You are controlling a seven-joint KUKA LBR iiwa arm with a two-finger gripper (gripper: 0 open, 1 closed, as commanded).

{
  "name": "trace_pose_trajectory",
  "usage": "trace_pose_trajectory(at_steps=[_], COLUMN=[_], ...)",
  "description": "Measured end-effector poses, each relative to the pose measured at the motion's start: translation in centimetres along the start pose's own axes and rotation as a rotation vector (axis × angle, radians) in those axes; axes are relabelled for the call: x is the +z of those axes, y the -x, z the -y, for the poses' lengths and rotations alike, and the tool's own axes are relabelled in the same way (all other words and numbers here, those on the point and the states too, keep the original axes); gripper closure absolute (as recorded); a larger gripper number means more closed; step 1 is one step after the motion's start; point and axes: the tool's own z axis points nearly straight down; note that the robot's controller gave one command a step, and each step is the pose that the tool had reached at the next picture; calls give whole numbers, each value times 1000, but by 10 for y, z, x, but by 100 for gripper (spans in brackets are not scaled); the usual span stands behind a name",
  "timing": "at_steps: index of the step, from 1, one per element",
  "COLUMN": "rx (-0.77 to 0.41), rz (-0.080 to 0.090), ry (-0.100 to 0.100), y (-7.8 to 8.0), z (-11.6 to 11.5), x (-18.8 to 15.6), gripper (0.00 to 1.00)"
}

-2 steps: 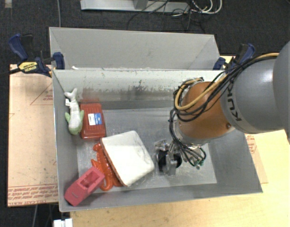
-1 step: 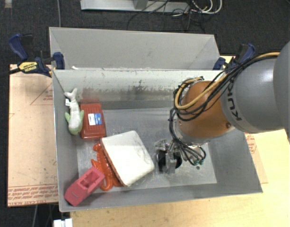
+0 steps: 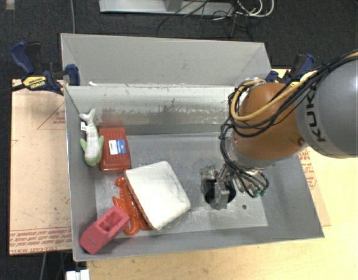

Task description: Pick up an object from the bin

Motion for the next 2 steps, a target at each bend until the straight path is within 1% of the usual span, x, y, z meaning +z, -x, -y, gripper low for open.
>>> trace_pose_trajectory(at_steps=[1, 2], rx=[23, 24], rz=[16, 14], ry=[-1, -1], y=[19, 15], z=[20, 17], x=[62, 53], gripper=[100, 100])
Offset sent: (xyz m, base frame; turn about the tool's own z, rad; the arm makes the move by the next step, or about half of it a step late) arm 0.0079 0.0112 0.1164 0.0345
